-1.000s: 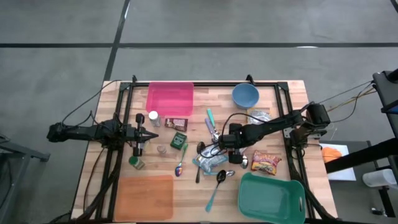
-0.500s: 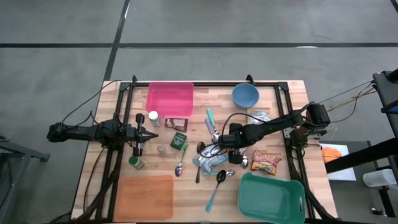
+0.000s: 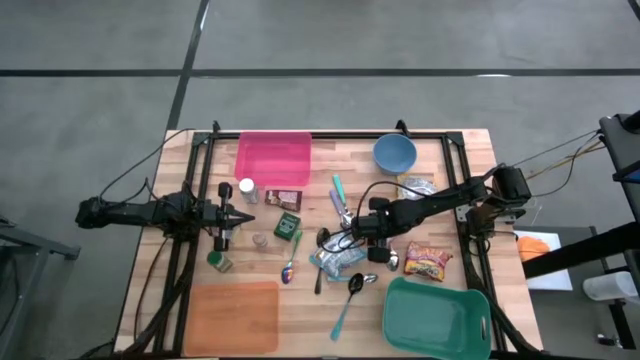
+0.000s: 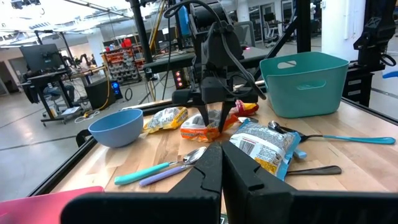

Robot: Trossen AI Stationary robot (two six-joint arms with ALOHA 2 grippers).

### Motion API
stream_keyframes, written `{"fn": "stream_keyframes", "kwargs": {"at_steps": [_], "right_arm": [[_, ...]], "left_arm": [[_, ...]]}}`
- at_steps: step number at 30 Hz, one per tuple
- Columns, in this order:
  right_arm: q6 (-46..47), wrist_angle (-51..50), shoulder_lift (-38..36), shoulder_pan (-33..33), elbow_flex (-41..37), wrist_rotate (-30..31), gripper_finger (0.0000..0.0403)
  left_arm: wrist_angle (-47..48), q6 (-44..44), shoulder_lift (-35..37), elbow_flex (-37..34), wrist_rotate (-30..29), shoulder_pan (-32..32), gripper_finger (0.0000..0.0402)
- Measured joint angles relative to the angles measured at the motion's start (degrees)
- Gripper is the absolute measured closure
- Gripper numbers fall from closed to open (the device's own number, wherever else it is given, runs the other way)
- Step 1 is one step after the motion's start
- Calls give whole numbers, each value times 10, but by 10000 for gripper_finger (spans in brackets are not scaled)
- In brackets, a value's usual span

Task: Pick & Place Food Item
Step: Put the orange noodle pack into the green bin

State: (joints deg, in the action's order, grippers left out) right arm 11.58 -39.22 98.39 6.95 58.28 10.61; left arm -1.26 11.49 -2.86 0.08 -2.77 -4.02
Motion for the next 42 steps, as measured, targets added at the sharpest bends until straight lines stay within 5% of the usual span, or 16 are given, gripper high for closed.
{"fn": "stream_keyframes", "kwargs": {"at_steps": [10,27,42], "right_arm": [[0,0,0,-1,0,0,389],[2,-53,-17,-1,38,-2,390],[34,-238,-63,2,145,29,390]], "left_arm": [[0,0,0,0,0,0,401],[0,0,0,0,0,0,401],[0,0,0,0,0,0,401]]}}
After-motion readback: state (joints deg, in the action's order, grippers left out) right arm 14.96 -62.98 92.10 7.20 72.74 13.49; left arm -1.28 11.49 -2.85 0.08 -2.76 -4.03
